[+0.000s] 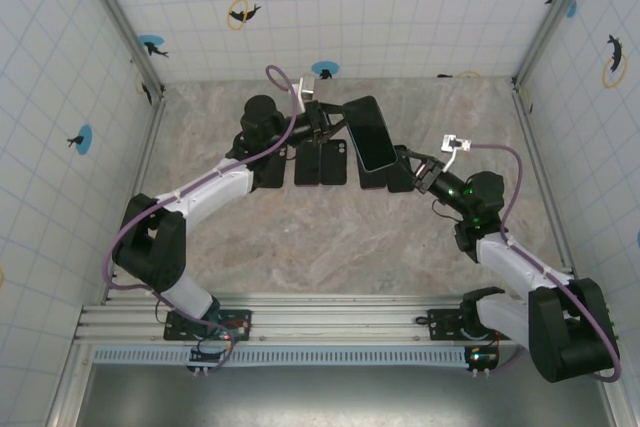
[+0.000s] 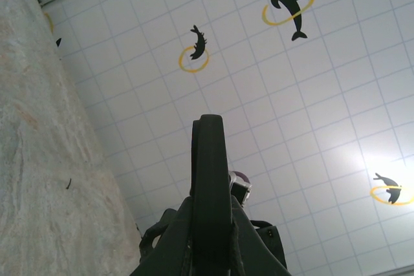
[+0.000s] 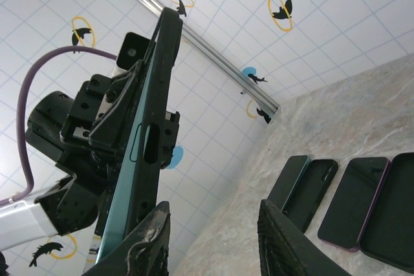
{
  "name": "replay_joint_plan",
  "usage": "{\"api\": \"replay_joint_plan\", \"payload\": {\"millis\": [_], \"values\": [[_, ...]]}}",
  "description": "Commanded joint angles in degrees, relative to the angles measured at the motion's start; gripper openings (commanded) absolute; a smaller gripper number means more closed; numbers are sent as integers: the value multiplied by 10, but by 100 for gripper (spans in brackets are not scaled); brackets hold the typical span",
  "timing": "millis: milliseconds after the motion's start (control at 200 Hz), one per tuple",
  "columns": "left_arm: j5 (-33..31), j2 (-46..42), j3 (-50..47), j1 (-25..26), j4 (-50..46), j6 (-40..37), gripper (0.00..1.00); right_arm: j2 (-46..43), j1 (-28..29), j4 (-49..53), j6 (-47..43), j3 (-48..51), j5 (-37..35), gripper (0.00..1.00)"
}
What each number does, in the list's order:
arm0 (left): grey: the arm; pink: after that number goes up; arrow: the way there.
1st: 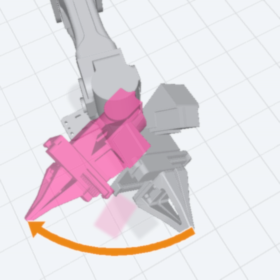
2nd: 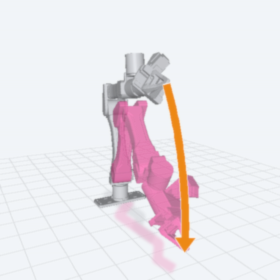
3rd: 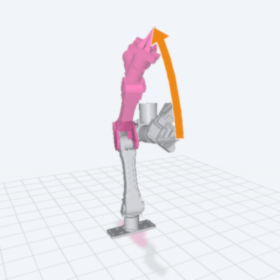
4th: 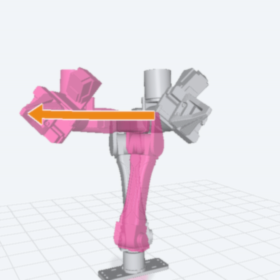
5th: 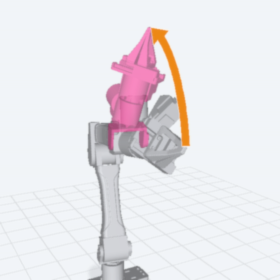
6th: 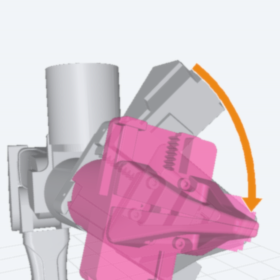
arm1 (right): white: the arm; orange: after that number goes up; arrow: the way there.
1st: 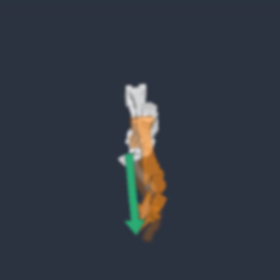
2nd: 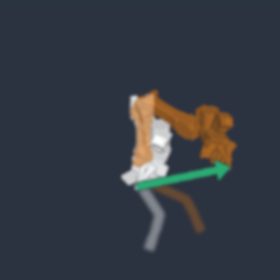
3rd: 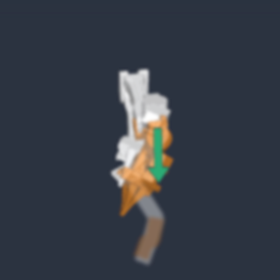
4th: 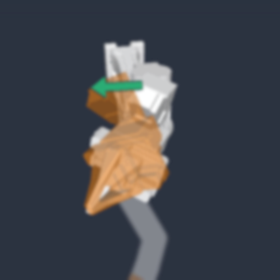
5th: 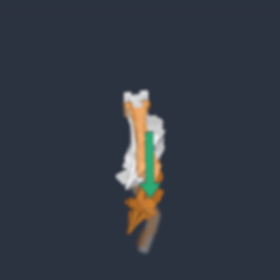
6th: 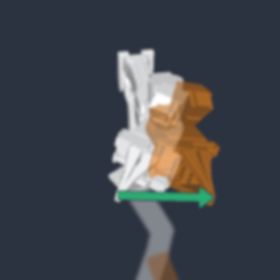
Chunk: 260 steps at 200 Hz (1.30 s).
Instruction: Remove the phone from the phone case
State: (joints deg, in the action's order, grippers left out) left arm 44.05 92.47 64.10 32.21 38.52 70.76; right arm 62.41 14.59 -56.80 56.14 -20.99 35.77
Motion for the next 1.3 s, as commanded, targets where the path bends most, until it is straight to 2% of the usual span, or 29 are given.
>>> {"api": "replay_joint_plan", "payload": {"millis": [0, 701, 856, 1121, 1296], "values": [[-7, -13, -8, -3, 42, 4, 0, 0, -2, -68, 12, -1, 5, 39], [-9, -4, -18, -3, 96, 39, 0, -2, -12, -65, 3, 8, 29, 38], [-9, -2, -18, -3, 120, 56, 0, 3, -8, -20, -27, 2, 41, 38], [-12, 0, -27, -3, 134, 65, 0, 15, 3, -19, -31, -7, 53, 37], [-22, 12, -25, -1, 149, 77, 0, 30, 12, -85, 39, -5, 41, 38]]}}
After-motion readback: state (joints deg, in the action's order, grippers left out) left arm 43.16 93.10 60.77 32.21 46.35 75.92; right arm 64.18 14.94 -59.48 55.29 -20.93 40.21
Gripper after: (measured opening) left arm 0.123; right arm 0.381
